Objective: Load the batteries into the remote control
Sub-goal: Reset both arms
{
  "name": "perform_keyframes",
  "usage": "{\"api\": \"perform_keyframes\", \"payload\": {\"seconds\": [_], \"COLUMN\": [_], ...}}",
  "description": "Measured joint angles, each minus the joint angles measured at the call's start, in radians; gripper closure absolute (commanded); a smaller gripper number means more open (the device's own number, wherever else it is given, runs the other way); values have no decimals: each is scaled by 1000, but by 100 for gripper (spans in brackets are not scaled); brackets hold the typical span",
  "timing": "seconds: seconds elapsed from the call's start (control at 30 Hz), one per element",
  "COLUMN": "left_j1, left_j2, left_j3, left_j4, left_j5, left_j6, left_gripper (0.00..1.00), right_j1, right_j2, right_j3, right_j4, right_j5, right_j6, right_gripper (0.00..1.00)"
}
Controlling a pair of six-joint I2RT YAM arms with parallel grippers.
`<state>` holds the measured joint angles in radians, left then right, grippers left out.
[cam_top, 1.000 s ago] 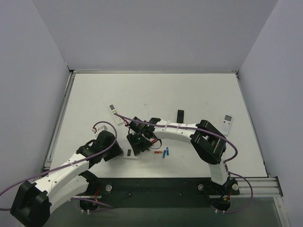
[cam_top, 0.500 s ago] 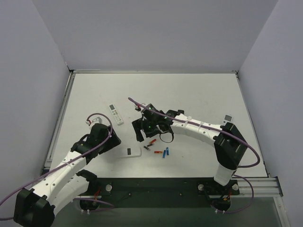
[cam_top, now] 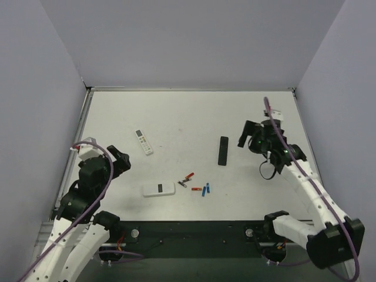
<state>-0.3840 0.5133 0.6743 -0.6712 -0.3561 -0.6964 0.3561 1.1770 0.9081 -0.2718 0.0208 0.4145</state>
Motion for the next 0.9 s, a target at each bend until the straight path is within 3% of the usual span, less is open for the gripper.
{"api": "perform_keyframes", "payload": {"seconds": [0.13, 0.37, 0.57, 0.9], "left_j1": [0, 1, 1, 0], "left_j2": [-129, -376, -486, -498], "left_j3": [68, 155, 199, 217], "left_j4": [-33, 6, 85, 103], "left_j5": [-137, -316, -375, -407], "left_j6": [40, 167, 283, 352], "left_gripper": [3, 3, 3, 3], "right_j1": [-143, -153, -153, -153], "right_j2": [-279, -639, -737, -785], "right_j3": [-50, -93, -116, -138], "right_j4": [-34, -69, -92, -92], "right_j5": [129, 364, 444, 481], "right_j6": [7, 23, 4, -31], "right_gripper": [0, 0, 0, 0]}}
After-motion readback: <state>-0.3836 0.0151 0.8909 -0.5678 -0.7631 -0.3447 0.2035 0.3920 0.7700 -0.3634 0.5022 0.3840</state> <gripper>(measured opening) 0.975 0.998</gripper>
